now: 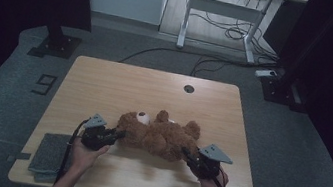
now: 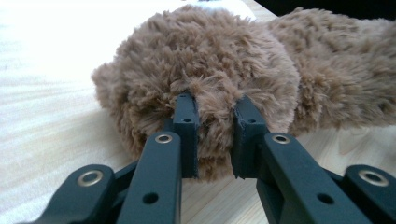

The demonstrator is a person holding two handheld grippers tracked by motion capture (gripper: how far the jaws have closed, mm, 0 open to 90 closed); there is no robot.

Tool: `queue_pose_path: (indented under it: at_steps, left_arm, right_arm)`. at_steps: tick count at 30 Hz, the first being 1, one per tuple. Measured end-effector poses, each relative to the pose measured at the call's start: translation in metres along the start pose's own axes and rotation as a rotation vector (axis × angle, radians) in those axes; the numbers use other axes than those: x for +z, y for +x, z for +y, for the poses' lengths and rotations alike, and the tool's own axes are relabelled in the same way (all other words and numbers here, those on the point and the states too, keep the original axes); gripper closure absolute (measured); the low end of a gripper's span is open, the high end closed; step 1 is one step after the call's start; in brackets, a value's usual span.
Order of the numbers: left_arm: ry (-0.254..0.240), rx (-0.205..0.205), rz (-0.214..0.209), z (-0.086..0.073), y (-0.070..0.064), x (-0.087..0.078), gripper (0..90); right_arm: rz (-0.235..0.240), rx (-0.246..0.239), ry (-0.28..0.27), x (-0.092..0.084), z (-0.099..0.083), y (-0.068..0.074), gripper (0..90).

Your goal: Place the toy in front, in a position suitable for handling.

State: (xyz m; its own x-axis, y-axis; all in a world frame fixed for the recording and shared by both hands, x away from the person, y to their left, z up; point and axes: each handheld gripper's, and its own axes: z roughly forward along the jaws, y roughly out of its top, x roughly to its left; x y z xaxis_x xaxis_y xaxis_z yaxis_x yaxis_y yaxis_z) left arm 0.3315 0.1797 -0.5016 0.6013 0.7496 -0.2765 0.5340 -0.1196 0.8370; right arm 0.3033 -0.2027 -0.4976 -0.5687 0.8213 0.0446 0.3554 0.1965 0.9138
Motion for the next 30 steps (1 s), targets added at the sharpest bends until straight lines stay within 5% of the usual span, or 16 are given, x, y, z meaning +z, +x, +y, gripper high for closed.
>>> queue_pose_path:
  at_steps: [4, 10, 13, 14, 21, 30]
  left_arm:
    - [-0.003, -0.013, -0.003, -0.001, 0.001, -0.002, 69.1]
    - [-0.020, -0.016, 0.120, -0.011, -0.012, -0.013, 42.7]
    - [-0.005, -0.013, 0.122, -0.013, -0.015, -0.017, 38.7]
    - [0.008, 0.016, 0.127, -0.011, -0.019, -0.023, 34.1]
    - [0.008, -0.027, 0.095, -0.010, -0.015, -0.035, 29.0]
    - [0.007, 0.029, 0.165, -0.011, -0.009, -0.072, 26.2]
  right_arm:
    - [0.025, 0.031, -0.028, -0.001, -0.008, -0.003, 60.2]
    - [0.030, 0.049, -0.058, -0.006, -0.016, -0.006, 50.0]
    - [0.034, 0.069, -0.070, -0.007, -0.019, -0.006, 48.0]
    - [0.034, 0.090, -0.080, -0.007, -0.020, -0.006, 47.4]
    - [0.005, 0.109, -0.085, -0.006, -0.022, -0.005, 43.6]
    - [-0.016, 0.151, -0.086, -0.011, -0.024, -0.004, 36.8]
